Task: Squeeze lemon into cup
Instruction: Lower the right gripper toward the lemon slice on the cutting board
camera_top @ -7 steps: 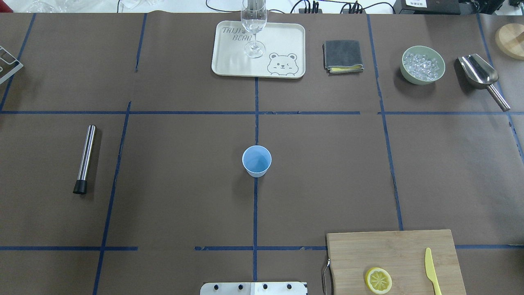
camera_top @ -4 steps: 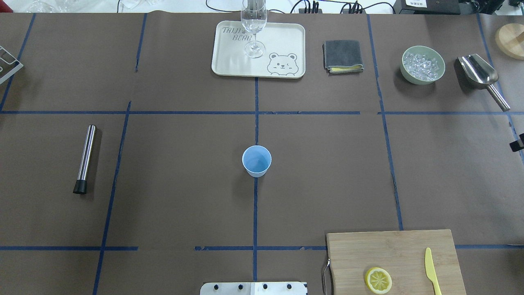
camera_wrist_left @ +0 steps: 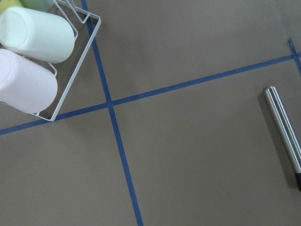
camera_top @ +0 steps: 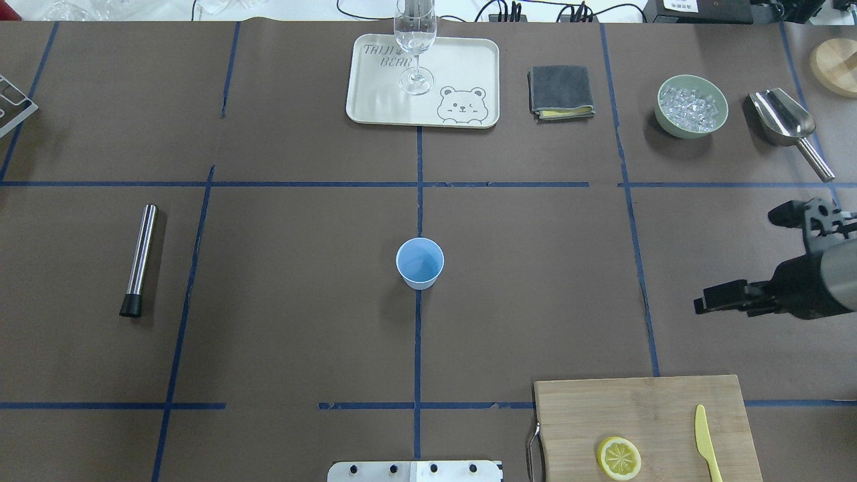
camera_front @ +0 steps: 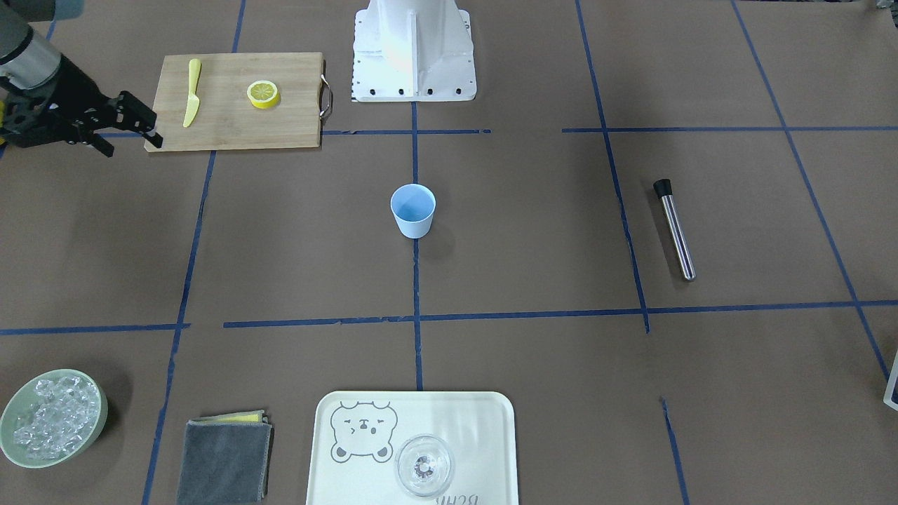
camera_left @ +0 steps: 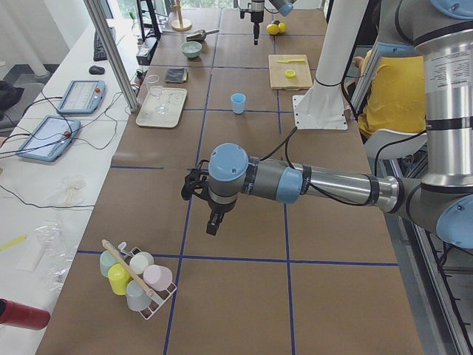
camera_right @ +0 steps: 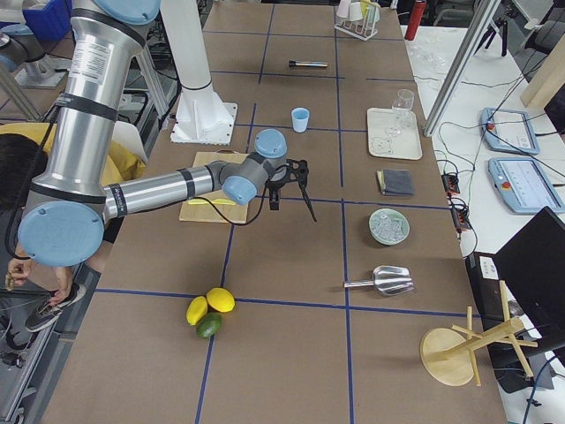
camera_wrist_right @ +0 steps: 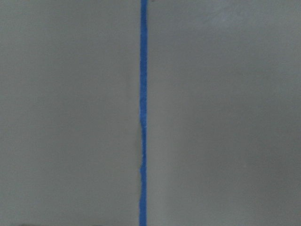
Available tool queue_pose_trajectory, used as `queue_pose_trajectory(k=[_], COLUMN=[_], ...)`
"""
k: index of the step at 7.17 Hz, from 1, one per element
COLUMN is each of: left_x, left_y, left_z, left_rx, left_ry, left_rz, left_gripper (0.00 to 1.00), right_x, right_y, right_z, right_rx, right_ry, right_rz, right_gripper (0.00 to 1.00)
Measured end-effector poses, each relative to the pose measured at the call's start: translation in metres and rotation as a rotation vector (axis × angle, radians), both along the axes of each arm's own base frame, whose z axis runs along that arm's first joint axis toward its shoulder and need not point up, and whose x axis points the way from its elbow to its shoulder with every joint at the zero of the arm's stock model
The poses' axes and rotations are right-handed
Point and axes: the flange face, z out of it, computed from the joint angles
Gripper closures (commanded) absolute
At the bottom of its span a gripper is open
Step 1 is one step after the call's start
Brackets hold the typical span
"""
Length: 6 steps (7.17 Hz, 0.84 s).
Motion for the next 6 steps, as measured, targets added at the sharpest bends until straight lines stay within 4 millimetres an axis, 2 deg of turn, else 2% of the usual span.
queue_pose_trajectory(k=[1, 2, 3, 6], left_x=[0.000, 0.000, 0.000, -0.001], left_y=[0.000, 0.000, 0.000, 0.001], left_z=[-0.001, -0.002, -0.002, -0.012], left_rx=[0.002, 0.005, 0.008, 0.029], left_ry=[0.000, 0.000, 0.000, -0.002], left_rz=[0.000, 0.001, 0.002, 0.001], left_gripper=[0.00, 0.00, 0.00, 0.00], right_x=[-0.036, -0.068, -0.090, -0.119], right_y=[0.035, 0.070, 0.099, 0.163], right_z=[-0.019, -0.028, -0.034, -0.058], right_rx=[-0.042, -0.054, -0.062, -0.106], right_ry=[0.002, 0.018, 0.029, 0.072], right_rz=[0.020, 0.051, 0.083, 0.118], right_gripper=[0.00, 0.00, 0.00, 0.00])
